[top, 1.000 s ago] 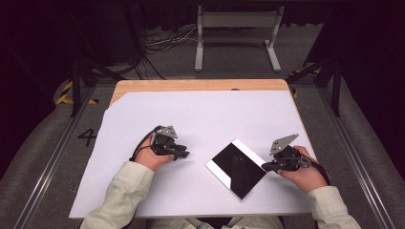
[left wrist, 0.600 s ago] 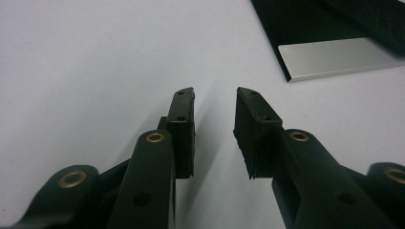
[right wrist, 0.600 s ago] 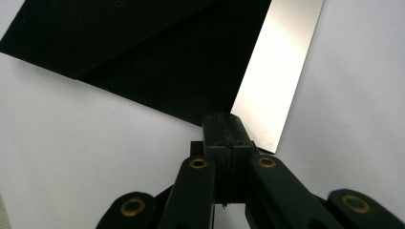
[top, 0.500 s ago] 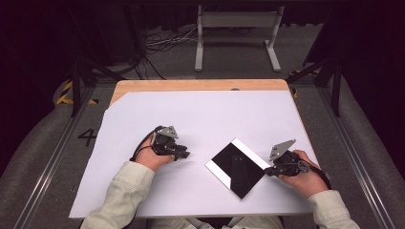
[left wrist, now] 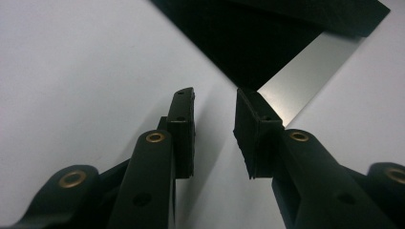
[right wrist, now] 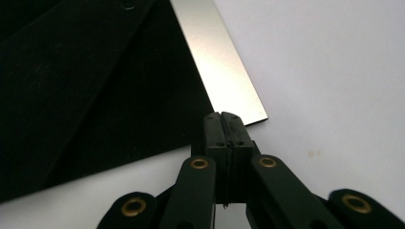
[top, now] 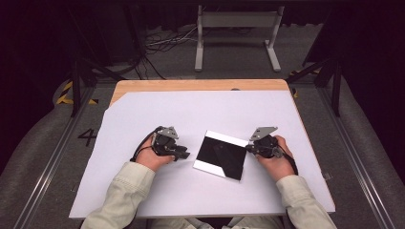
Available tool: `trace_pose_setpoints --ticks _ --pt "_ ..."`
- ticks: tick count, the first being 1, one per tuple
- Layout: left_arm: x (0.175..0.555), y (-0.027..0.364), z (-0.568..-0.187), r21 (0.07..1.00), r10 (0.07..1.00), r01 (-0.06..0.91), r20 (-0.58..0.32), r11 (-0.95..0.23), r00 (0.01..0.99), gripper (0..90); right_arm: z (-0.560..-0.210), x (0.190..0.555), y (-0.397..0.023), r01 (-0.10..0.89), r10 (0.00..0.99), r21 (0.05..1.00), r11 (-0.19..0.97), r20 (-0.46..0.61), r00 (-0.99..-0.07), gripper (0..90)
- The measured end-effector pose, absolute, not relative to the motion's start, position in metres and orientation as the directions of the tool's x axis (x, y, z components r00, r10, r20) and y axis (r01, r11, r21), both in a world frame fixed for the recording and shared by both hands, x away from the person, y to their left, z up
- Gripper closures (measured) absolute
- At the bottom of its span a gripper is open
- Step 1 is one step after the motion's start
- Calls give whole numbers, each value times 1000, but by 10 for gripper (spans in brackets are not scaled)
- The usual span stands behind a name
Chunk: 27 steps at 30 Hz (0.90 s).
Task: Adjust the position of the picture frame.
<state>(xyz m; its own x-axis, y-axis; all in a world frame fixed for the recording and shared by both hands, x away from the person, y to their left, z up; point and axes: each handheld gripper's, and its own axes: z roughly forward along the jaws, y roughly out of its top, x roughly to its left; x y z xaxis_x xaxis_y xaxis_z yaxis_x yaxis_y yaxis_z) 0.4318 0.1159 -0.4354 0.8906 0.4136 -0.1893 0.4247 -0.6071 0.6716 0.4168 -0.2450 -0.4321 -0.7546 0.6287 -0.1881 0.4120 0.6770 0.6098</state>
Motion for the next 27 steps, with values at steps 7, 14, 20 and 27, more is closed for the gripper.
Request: trace_pose_setpoints --ticks 7,14,20,27 --pt "432 122 -433 678 423 435 -197 -593 884 694 -429 412 -244 401 624 660 635 -134 -770 900" --pt "432 123 -433 678 429 440 -198 -589 881 694 -405 378 -222 296 404 670 680 -6 -915 900" --pt "432 124 -431 688 436 435 -189 -581 880 710 -415 353 -204 228 252 541 809 30 -967 900" --pt "433 124 -432 683 436 445 -201 -579 877 708 -422 353 -202 215 260 475 853 -29 -965 900"
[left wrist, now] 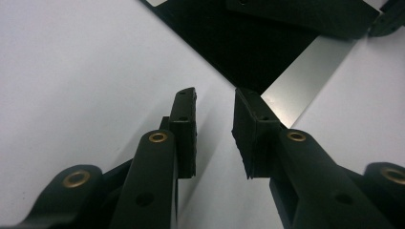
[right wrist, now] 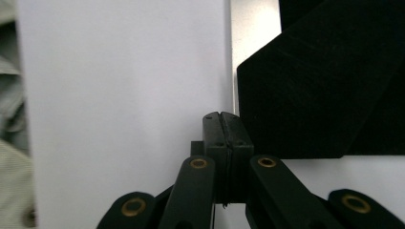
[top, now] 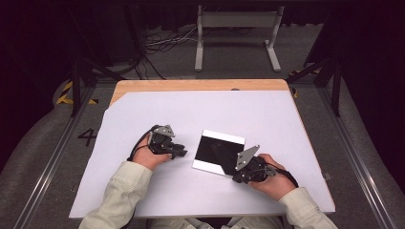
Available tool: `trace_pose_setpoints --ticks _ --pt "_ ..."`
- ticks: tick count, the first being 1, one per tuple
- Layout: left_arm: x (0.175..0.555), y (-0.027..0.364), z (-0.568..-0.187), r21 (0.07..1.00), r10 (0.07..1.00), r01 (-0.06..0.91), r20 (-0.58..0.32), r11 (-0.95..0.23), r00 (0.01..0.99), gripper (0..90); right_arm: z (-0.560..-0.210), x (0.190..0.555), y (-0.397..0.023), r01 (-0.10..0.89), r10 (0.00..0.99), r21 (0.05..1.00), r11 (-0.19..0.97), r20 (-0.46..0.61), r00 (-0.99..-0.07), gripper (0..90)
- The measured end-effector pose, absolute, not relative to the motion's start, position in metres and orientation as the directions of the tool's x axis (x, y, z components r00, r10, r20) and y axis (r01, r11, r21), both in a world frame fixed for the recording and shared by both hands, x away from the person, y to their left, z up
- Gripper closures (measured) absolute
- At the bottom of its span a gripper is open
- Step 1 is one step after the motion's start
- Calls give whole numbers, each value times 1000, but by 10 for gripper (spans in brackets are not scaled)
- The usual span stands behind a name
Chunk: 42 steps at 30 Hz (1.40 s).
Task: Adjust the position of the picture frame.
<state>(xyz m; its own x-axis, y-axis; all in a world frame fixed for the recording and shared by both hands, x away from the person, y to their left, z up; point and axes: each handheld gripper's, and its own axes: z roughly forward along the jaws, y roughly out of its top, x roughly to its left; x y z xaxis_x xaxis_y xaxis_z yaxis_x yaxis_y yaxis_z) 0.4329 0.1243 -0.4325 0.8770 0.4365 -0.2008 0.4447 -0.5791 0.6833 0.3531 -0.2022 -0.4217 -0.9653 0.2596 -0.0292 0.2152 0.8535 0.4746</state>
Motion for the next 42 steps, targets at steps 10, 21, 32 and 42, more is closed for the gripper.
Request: trace_pose_setpoints --ticks 10,21,32,42 --pt "433 126 -433 688 448 453 -204 -567 871 718 -427 368 -209 258 380 543 799 -124 -917 900" --pt "433 125 -433 692 450 451 -200 -564 870 720 -432 371 -202 240 426 577 781 -211 -880 899" --pt "430 130 -429 690 445 439 -185 -576 876 702 -408 368 -215 263 443 648 715 -128 -888 898" --pt "428 137 -424 688 442 428 -171 -586 881 685 -392 369 -240 373 512 655 657 -25 -859 895"
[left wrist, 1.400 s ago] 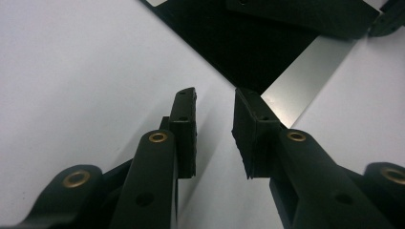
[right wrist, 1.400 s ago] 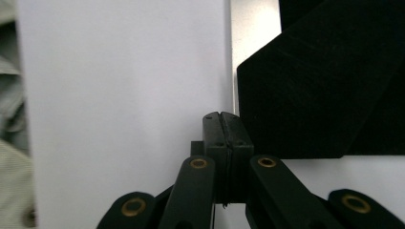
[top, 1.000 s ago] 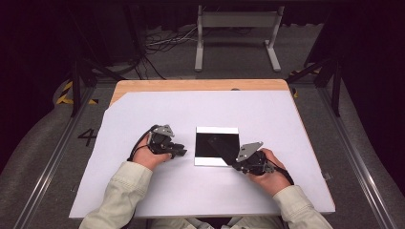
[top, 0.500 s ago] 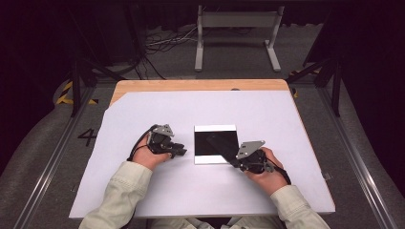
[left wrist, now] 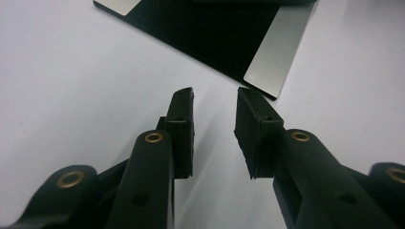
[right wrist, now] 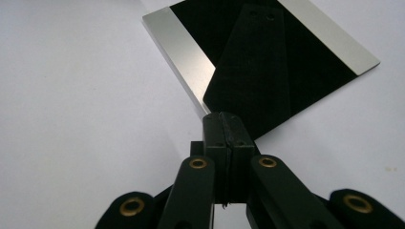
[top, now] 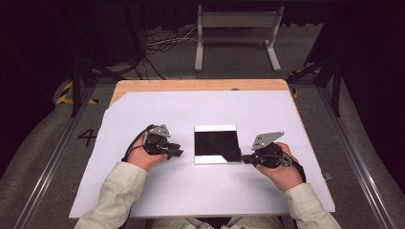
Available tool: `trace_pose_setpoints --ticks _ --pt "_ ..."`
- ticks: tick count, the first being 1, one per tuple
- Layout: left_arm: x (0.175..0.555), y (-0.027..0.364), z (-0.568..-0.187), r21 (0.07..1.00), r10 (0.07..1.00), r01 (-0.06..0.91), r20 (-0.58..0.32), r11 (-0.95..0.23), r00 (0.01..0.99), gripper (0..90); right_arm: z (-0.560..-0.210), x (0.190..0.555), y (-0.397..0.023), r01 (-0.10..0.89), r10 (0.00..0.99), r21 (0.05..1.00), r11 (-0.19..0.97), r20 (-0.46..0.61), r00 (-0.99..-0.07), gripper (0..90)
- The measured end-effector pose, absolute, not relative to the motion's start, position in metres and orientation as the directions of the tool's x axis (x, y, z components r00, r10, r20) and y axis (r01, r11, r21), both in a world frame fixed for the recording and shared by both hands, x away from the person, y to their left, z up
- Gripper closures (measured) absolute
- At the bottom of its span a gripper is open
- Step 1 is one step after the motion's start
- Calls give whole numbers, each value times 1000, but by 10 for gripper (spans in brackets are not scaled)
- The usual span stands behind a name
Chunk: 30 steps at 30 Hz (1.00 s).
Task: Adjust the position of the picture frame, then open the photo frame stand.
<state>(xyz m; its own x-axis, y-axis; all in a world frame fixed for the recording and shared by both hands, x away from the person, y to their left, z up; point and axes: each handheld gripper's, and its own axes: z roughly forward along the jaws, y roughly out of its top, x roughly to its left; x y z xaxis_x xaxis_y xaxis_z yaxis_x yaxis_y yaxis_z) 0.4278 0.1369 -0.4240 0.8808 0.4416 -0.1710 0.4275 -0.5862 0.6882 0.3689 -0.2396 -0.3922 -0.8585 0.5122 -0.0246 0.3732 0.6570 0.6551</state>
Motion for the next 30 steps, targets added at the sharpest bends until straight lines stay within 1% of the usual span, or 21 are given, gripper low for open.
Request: trace_pose_setpoints --ticks 3,9,13,20,30 --pt "428 137 -424 687 438 424 -168 -591 883 682 -391 370 -242 390 518 655 647 -3 -855 893" --pt "428 138 -424 688 436 425 -173 -588 883 677 -392 373 -250 447 515 634 631 90 -853 879" --pt "428 138 -425 685 434 426 -175 -591 884 674 -395 376 -251 472 527 613 634 105 -843 881" --pt "427 138 -425 685 435 426 -173 -592 884 671 -405 379 -250 496 538 575 650 112 -835 878" --pt "422 145 -427 680 450 438 -176 -587 876 666 -415 387 -242 511 556 516 687 79 -827 879"
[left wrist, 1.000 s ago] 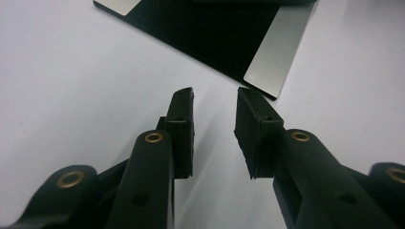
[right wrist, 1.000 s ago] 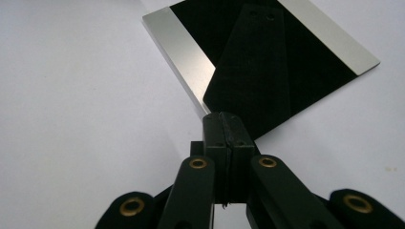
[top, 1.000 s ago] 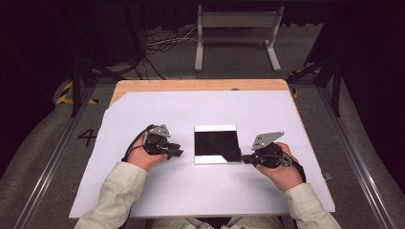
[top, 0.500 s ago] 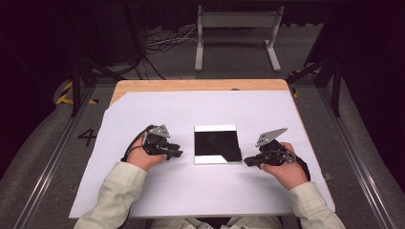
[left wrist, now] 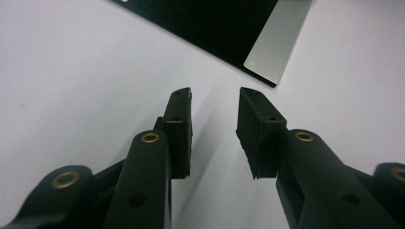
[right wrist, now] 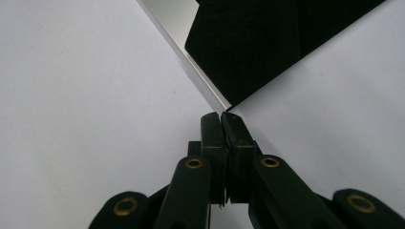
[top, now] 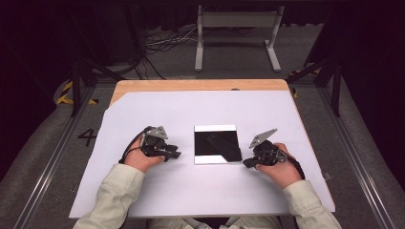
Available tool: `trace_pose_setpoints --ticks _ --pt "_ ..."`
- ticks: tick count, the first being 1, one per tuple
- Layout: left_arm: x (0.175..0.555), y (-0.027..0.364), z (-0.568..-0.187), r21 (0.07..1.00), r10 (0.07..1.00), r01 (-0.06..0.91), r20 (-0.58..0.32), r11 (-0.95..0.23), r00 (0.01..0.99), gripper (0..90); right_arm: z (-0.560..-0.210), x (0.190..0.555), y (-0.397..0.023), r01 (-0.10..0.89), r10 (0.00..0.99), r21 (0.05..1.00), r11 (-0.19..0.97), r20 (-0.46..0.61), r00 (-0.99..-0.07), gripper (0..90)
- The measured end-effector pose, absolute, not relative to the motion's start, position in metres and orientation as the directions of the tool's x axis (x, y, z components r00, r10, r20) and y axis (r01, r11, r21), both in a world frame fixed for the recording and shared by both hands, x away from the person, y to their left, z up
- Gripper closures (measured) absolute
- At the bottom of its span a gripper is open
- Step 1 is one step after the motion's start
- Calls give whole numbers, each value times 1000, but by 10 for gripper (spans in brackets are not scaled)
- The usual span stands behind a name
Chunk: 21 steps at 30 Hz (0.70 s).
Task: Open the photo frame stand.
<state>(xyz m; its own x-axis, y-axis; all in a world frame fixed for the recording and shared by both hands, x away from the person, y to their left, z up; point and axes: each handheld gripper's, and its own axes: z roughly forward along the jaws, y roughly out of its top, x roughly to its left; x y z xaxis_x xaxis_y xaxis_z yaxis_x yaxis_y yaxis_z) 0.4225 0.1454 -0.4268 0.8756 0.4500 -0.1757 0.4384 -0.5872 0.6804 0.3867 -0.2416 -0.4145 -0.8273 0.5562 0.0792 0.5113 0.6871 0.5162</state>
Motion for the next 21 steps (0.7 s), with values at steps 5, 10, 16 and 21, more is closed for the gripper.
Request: trace_pose_setpoints --ticks 5,10,16,21 --pt "419 151 -428 678 459 446 -178 -584 870 664 -416 391 -237 515 564 496 699 61 -824 887" --pt "417 155 -428 678 467 451 -177 -581 867 663 -418 394 -235 528 576 474 704 53 -816 891" --pt "417 156 -428 679 469 453 -177 -578 865 661 -418 394 -233 521 575 481 705 43 -817 896" --pt "417 156 -429 676 470 453 -177 -581 865 660 -412 393 -236 508 569 517 689 47 -821 899"
